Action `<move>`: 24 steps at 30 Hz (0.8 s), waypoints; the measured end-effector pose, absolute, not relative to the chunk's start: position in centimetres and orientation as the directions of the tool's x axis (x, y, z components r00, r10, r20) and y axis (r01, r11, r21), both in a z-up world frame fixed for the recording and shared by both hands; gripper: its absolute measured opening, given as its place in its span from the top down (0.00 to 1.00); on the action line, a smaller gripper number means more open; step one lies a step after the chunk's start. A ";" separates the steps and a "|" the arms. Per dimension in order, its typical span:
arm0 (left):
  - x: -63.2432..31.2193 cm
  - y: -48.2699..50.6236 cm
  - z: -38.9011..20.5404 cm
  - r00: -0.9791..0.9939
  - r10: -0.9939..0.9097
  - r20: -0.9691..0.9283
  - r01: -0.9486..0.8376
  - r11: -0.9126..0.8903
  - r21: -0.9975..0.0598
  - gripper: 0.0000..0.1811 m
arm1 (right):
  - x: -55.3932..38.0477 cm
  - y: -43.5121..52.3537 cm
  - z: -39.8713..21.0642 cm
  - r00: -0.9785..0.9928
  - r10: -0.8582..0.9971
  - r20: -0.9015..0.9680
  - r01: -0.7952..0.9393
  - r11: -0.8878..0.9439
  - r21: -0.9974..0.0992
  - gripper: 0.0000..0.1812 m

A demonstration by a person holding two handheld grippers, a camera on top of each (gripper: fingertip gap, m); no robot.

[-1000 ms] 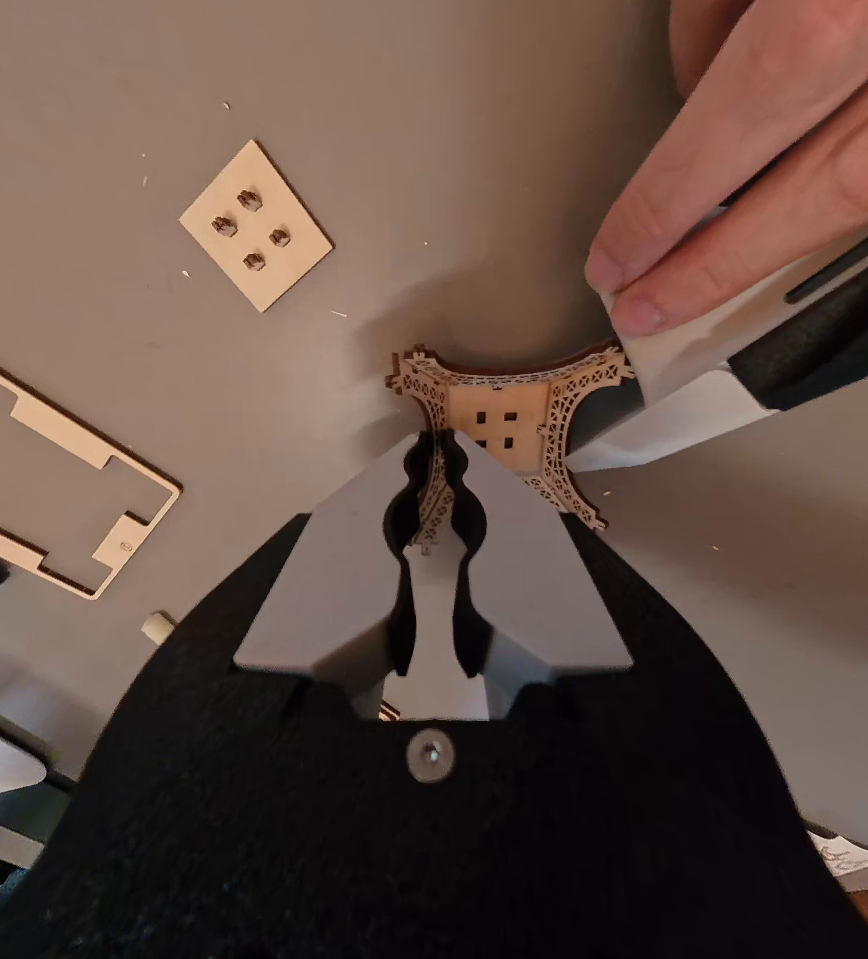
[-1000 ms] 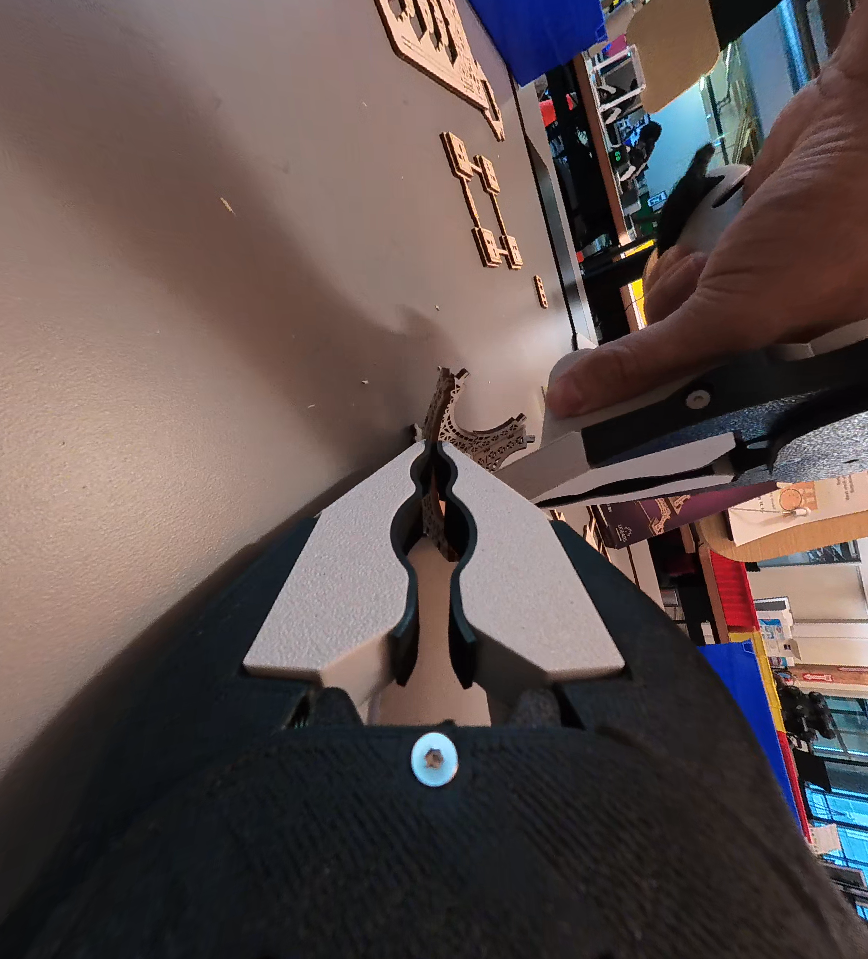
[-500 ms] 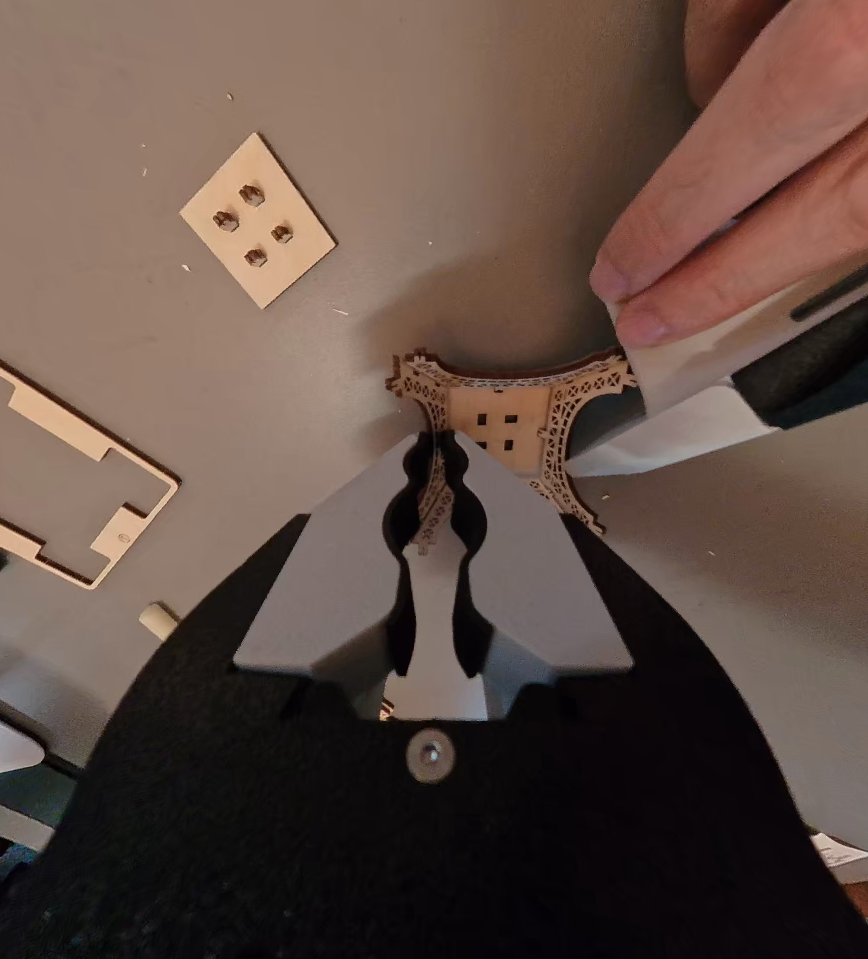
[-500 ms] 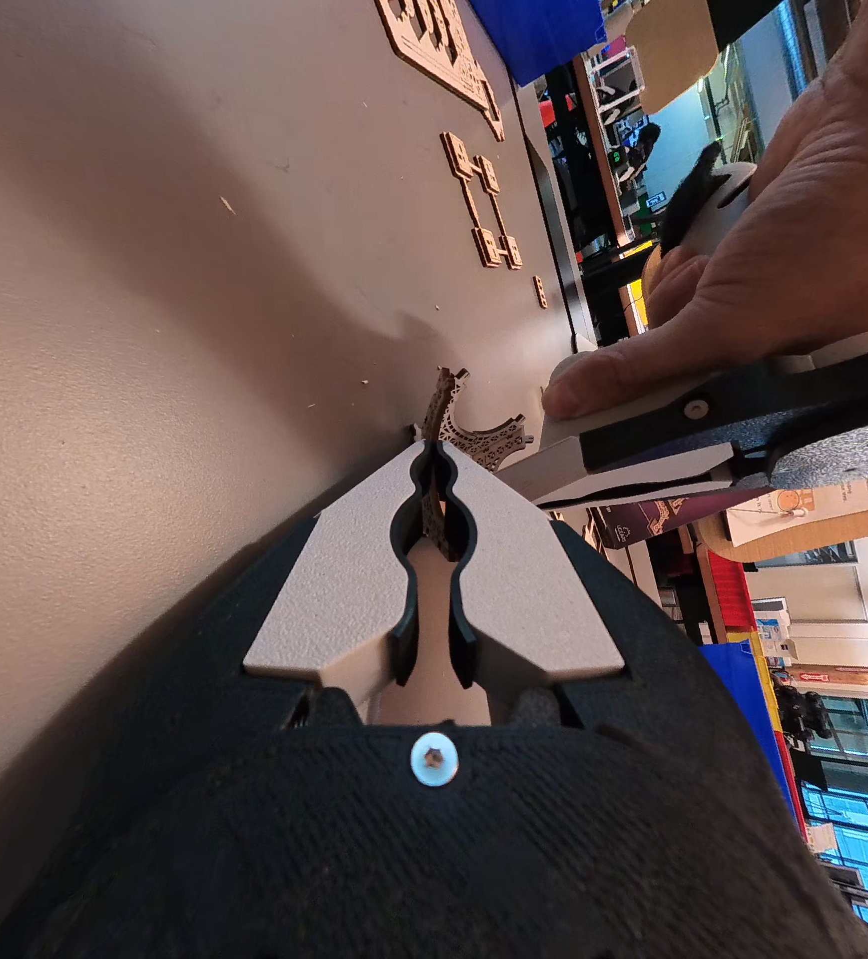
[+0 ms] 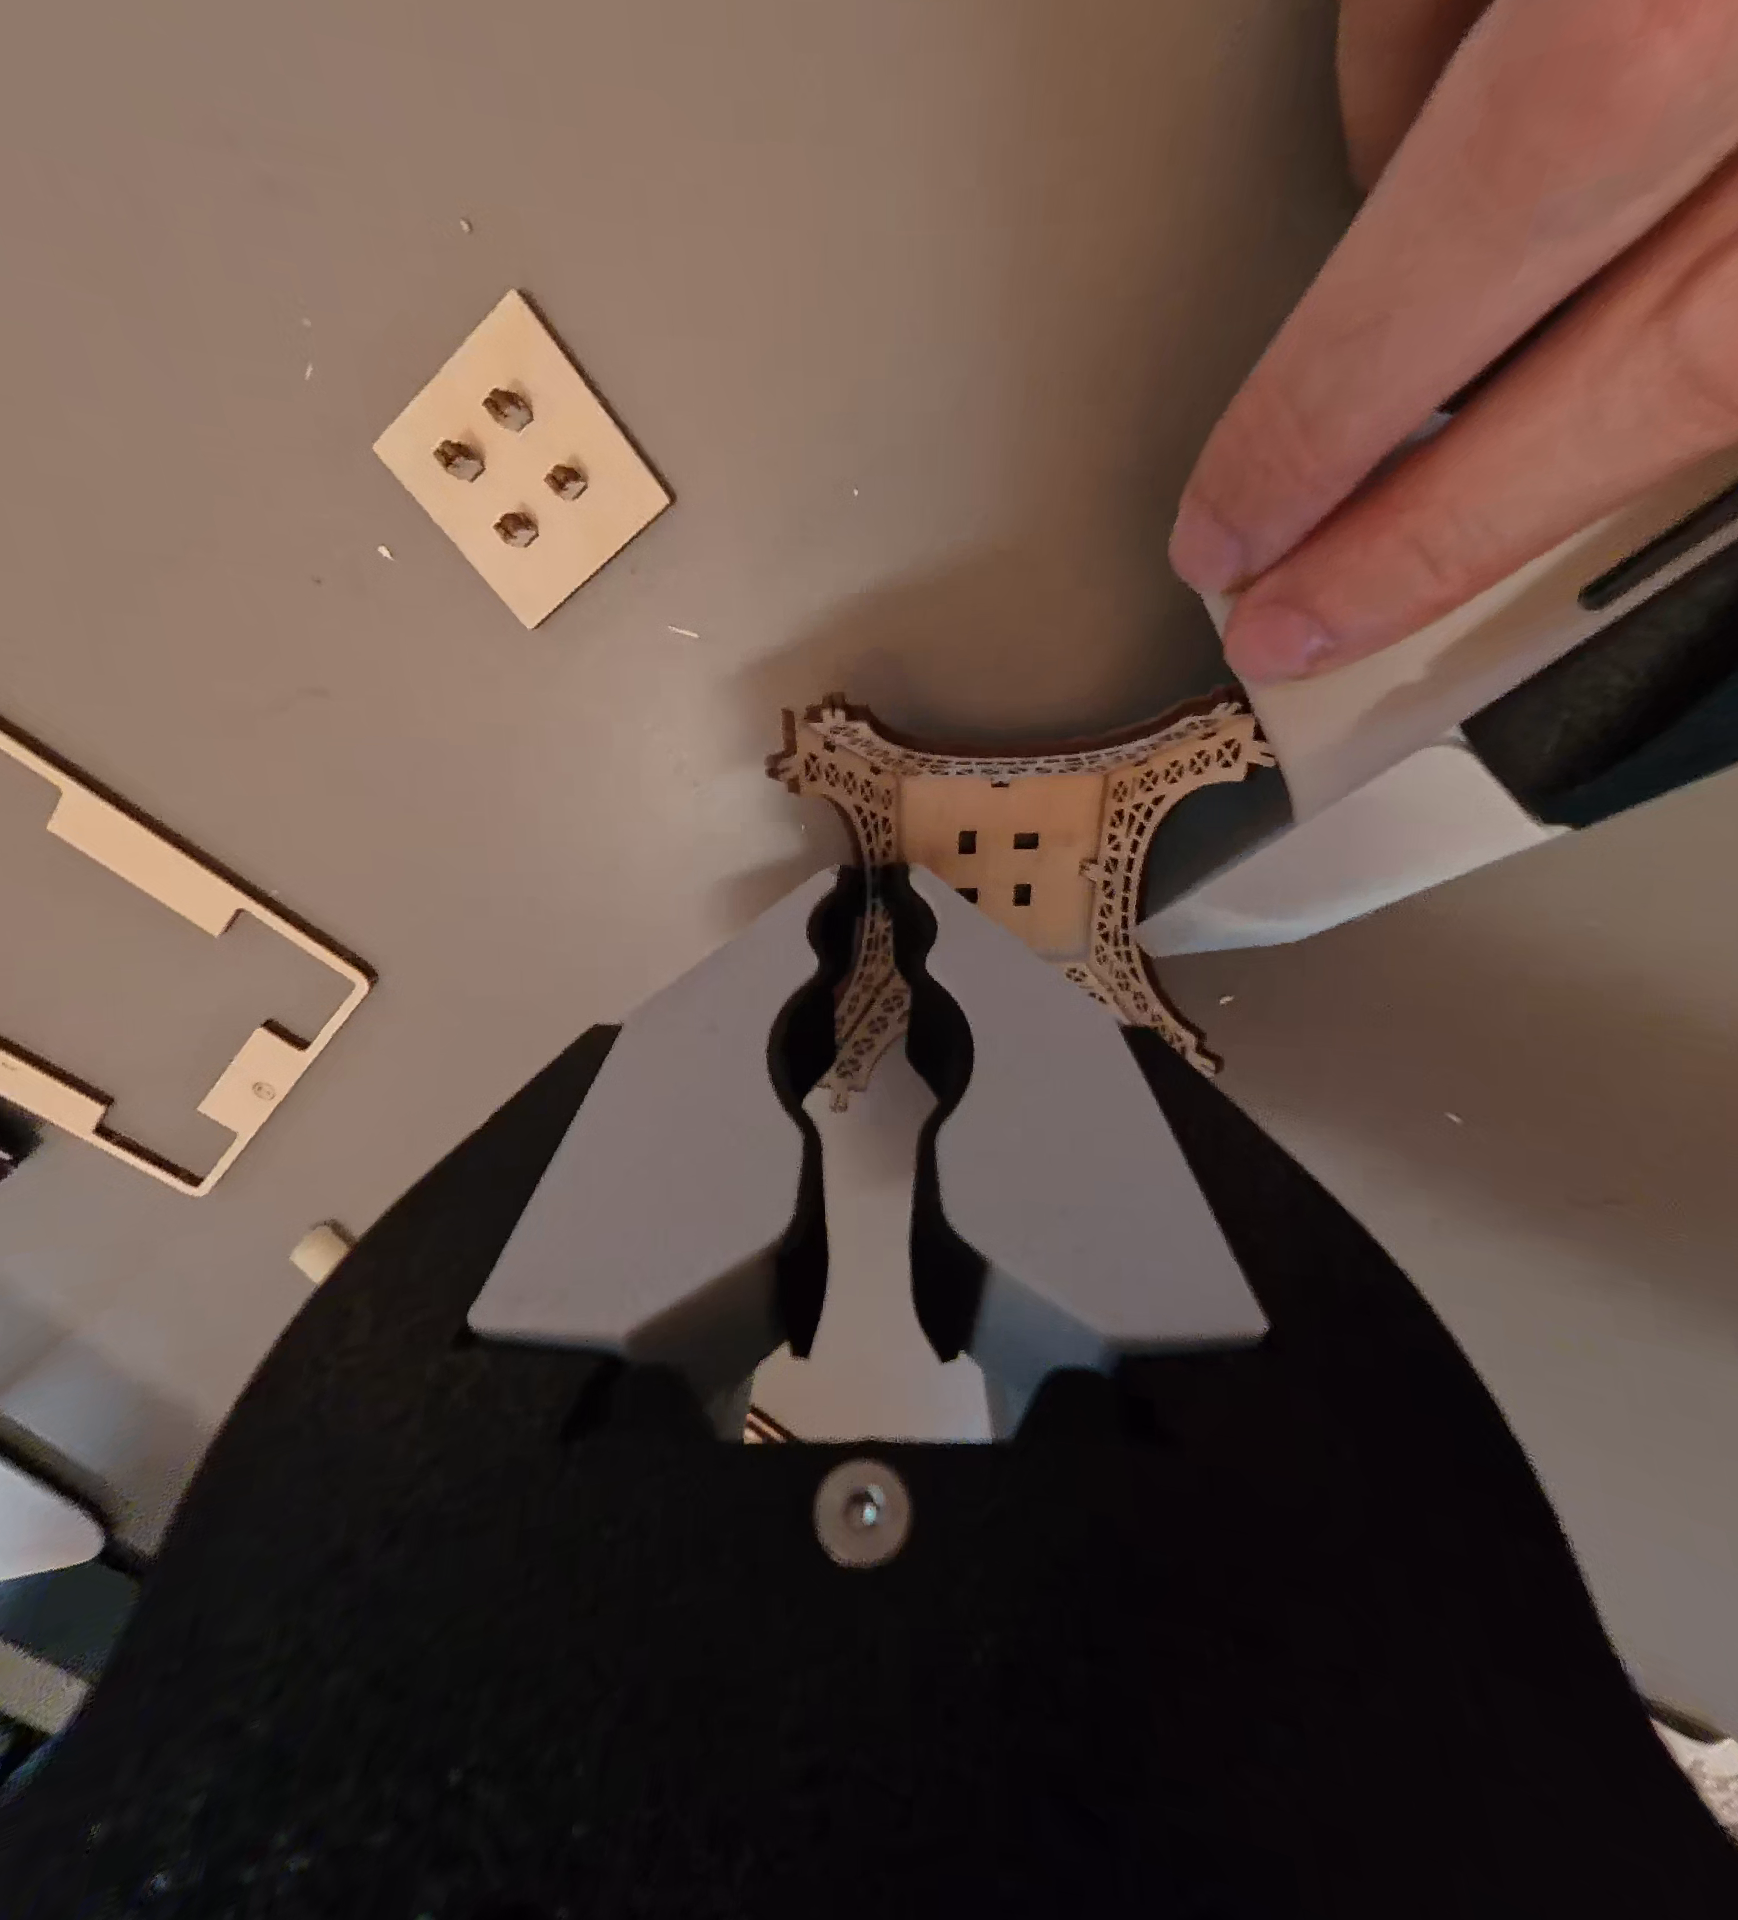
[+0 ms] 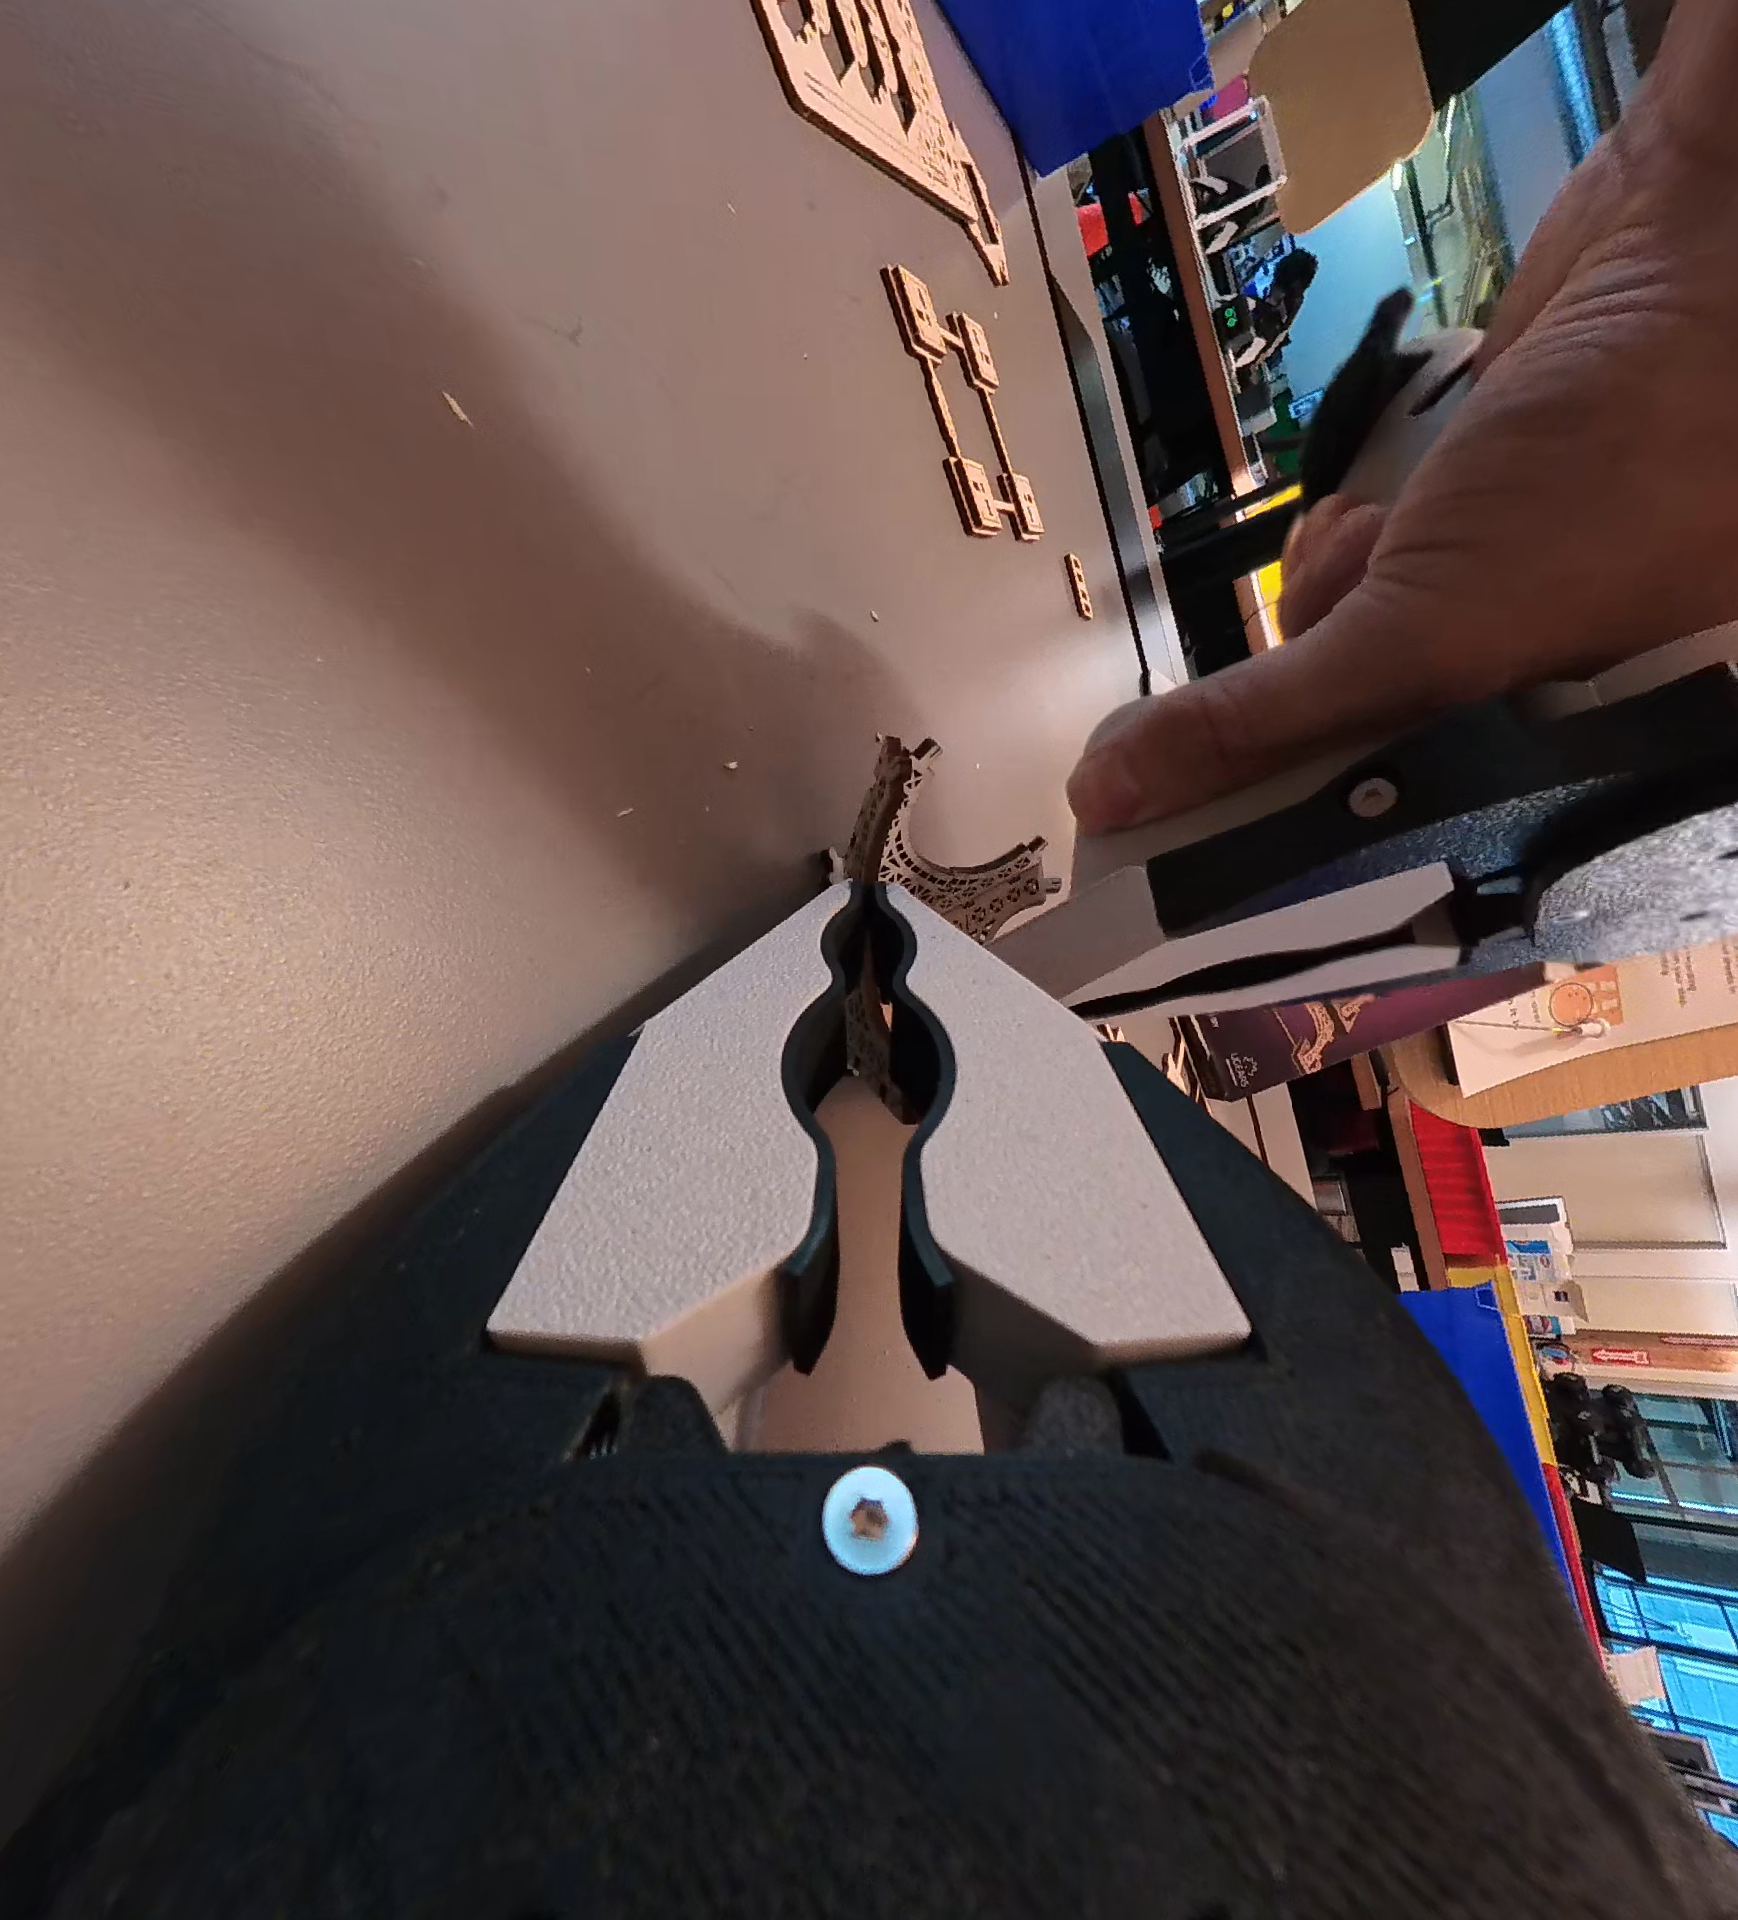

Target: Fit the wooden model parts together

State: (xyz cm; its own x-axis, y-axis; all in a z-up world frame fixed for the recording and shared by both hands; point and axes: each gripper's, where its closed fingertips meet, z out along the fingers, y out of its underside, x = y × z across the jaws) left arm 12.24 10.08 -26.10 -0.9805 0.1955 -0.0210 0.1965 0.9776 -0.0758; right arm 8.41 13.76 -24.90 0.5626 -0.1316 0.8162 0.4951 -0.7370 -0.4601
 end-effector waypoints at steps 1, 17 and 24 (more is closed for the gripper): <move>12.2 10.1 -26.1 -0.983 0.183 -0.015 0.183 0.978 -0.094 0.98 | 8.4 13.7 -24.9 0.563 -0.132 0.816 0.495 -0.737 -0.460 1.00; 13.0 8.7 -23.5 -0.985 0.168 -0.039 0.172 0.959 -0.226 0.93 | 8.6 13.3 -24.8 0.535 -0.124 0.836 0.508 -0.743 -0.436 1.00; 11.7 8.0 -24.9 -0.945 0.323 0.048 0.313 0.939 -0.144 0.97 | 8.5 13.1 -24.6 0.516 -0.120 0.848 0.526 -0.738 -0.424 1.00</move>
